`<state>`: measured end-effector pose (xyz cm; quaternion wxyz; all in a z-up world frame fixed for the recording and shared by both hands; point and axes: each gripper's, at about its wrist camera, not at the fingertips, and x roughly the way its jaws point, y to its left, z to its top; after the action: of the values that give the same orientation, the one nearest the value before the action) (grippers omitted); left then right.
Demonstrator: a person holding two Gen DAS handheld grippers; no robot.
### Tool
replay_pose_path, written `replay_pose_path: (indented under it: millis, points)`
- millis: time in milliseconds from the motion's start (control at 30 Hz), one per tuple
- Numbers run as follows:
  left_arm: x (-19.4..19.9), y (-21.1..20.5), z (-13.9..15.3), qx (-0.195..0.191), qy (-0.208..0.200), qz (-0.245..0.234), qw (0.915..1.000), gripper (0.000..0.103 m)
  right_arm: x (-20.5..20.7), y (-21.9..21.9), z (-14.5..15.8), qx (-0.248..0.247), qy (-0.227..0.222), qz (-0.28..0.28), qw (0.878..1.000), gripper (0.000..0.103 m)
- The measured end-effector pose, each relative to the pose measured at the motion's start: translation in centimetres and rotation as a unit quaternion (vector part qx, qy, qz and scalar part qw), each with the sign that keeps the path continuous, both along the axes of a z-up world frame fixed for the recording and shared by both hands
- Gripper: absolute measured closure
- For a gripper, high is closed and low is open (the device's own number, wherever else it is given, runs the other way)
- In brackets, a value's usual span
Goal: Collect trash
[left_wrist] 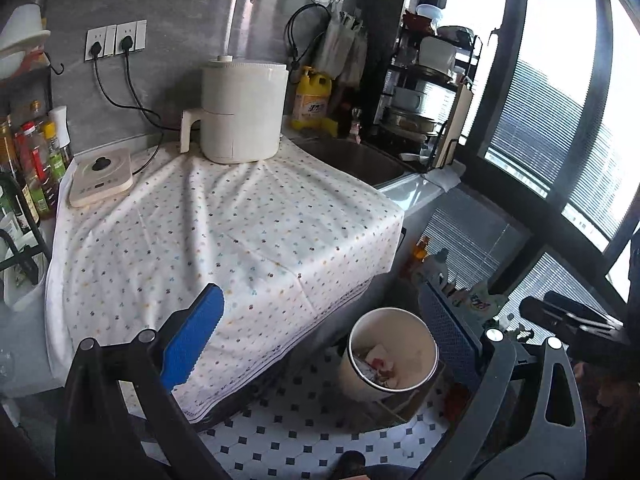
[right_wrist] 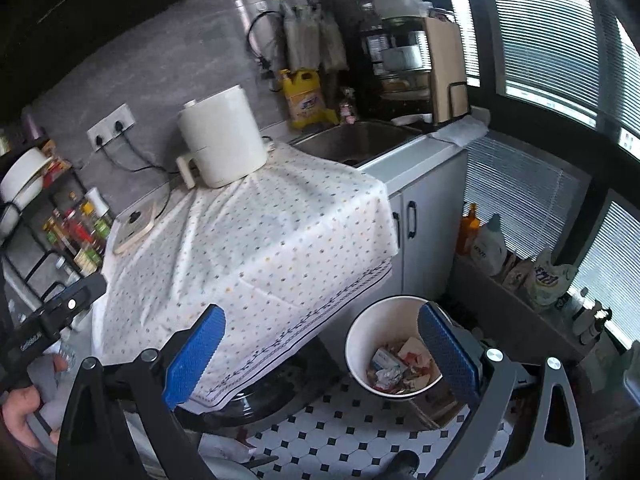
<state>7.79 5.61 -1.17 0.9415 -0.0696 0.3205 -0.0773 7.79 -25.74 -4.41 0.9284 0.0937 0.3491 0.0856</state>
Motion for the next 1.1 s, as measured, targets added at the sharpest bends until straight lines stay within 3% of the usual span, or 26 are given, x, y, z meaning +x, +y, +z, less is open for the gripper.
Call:
replay_pose_path:
  millis: [1100]
  points:
    - [-4.7, 0.6, 1.3, 0.013, -0.018, 0.015, 0.9996, 0.006, -3.3, 0.9, 0.2, 0.015, -0.014, 0.013, 1.0, 0.008]
